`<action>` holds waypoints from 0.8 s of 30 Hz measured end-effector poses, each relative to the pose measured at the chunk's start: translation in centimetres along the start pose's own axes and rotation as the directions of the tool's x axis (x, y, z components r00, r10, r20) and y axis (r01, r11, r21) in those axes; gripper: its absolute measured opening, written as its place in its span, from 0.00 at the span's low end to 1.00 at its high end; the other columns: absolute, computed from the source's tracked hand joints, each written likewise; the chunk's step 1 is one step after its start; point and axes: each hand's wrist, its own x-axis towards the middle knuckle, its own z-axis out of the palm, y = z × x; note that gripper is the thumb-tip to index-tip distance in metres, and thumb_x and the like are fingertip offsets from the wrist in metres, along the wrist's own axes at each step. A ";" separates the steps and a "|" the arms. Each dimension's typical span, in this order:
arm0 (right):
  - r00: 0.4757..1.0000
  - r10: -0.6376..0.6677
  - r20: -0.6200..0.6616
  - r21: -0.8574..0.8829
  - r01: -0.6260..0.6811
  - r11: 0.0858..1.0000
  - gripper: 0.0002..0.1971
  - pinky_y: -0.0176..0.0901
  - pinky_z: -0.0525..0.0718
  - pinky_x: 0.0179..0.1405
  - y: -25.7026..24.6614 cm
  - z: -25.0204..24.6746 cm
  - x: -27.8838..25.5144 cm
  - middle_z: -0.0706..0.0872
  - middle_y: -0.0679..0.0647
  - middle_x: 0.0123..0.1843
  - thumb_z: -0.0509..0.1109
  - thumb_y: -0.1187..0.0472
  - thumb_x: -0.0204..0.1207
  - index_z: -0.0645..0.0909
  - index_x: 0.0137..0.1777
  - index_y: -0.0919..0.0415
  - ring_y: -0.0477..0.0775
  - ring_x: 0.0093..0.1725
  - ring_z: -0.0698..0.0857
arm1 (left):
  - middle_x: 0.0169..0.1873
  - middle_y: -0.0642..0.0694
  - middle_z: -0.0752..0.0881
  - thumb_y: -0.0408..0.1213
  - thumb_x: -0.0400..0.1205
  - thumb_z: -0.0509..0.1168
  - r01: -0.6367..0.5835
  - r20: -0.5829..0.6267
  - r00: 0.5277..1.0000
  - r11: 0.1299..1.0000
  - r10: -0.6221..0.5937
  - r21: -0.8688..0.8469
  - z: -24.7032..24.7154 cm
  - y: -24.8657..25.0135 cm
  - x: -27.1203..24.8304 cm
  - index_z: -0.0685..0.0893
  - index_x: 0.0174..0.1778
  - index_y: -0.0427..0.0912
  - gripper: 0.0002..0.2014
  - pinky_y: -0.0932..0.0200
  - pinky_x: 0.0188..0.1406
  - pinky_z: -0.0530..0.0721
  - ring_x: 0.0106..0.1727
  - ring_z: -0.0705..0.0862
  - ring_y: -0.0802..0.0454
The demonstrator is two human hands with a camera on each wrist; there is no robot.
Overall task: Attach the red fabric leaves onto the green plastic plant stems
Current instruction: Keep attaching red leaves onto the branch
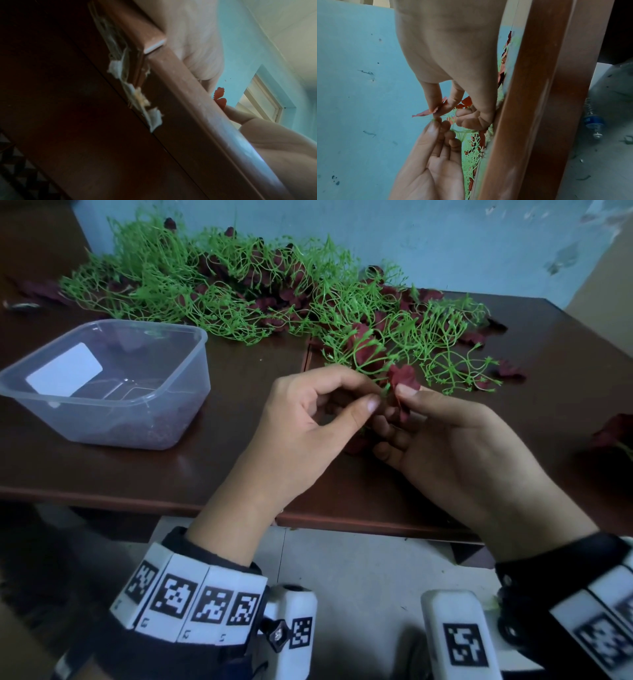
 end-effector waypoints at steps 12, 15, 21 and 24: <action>0.999 0.026 0.032 0.007 -0.026 1.000 0.06 0.44 0.78 0.48 -0.1 0.0 -0.2 0.82 0.51 0.39 0.67 0.58 0.73 0.86 0.40 0.55 0.49 0.41 0.81 | 0.44 0.47 0.91 0.28 0.84 0.72 -0.046 -0.002 0.999 0.998 0.046 0.032 -0.2 -0.3 0.3 0.91 0.51 0.35 0.04 0.66 0.51 0.83 0.49 0.89 0.60; 0.999 0.020 0.035 -0.020 -0.019 1.000 0.10 0.44 0.76 0.50 -0.1 0.3 -0.2 0.84 0.50 0.38 0.66 0.59 0.72 0.89 0.36 0.53 0.49 0.41 0.81 | 0.45 0.48 0.92 0.29 0.84 0.72 -0.031 0.000 1.000 0.999 0.031 0.035 -0.2 -0.4 0.3 0.92 0.52 0.35 0.05 0.64 0.52 0.84 0.50 0.90 0.58; 0.999 0.030 0.028 0.013 -0.031 0.999 0.07 0.43 0.77 0.47 -0.1 -0.1 -0.1 0.81 0.52 0.40 0.67 0.58 0.73 0.78 0.49 0.59 0.49 0.41 0.82 | 0.42 0.52 0.92 0.30 0.84 0.71 0.011 0.006 1.000 1.000 -0.011 -0.008 -0.1 -0.1 0.2 0.90 0.50 0.40 0.03 0.64 0.50 0.85 0.48 0.90 0.61; 0.999 0.018 0.050 -0.010 -0.018 1.000 0.07 0.43 0.77 0.47 -0.1 -0.1 -0.1 0.84 0.51 0.39 0.68 0.58 0.71 0.88 0.41 0.55 0.49 0.41 0.82 | 0.43 0.52 0.91 0.30 0.84 0.71 0.006 0.003 1.000 1.000 -0.006 0.005 -0.1 -0.1 0.2 0.90 0.51 0.40 0.03 0.65 0.51 0.84 0.48 0.90 0.61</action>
